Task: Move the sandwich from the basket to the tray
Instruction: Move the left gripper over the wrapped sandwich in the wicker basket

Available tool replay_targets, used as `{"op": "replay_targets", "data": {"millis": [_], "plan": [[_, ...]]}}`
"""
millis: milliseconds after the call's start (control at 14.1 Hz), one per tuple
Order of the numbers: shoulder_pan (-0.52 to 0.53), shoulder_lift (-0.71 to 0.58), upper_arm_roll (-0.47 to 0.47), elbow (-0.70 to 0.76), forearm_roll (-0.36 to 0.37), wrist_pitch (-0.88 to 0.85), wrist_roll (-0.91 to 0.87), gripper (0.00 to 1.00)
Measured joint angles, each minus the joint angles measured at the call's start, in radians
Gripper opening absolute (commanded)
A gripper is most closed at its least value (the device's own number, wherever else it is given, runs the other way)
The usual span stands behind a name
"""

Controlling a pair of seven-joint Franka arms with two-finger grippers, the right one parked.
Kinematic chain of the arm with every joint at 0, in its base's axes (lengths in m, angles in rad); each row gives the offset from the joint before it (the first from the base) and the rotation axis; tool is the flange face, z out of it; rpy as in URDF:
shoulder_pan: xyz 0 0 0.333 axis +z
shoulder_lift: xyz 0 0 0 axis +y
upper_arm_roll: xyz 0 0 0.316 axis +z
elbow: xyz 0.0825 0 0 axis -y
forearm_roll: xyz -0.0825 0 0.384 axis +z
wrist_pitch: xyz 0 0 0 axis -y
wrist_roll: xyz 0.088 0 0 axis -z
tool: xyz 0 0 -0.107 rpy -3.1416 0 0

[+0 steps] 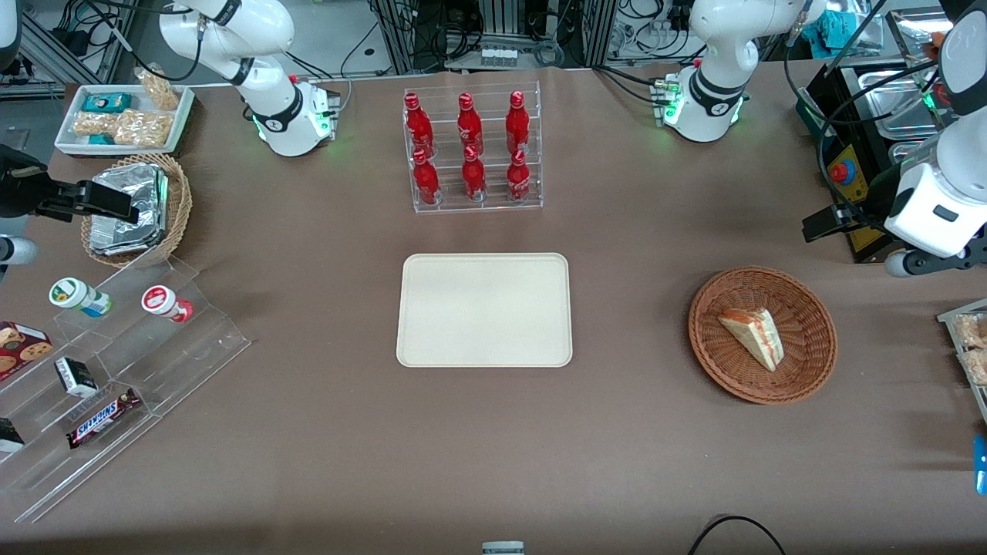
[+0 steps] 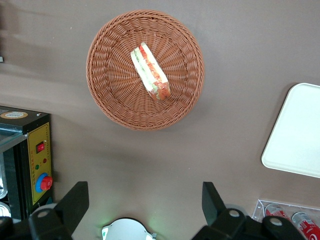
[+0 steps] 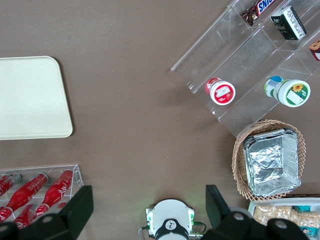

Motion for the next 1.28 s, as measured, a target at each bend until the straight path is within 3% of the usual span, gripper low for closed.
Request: {"op": "replay_targets", "data": {"millis": [640, 924, 1066, 1279], "plan": [[0.003, 0.006, 0.003, -0.001, 0.000, -0.005, 0.000, 1.00], [0.076, 0.036, 0.015, -0.034, -0.025, -0.051, 0.002, 1.00], [0.101, 0.064, 0.018, -0.101, -0.033, 0.058, 0.006, 1.00], [0.105, 0.087, 0.023, -0.317, -0.033, 0.396, 0.005, 1.00]]}}
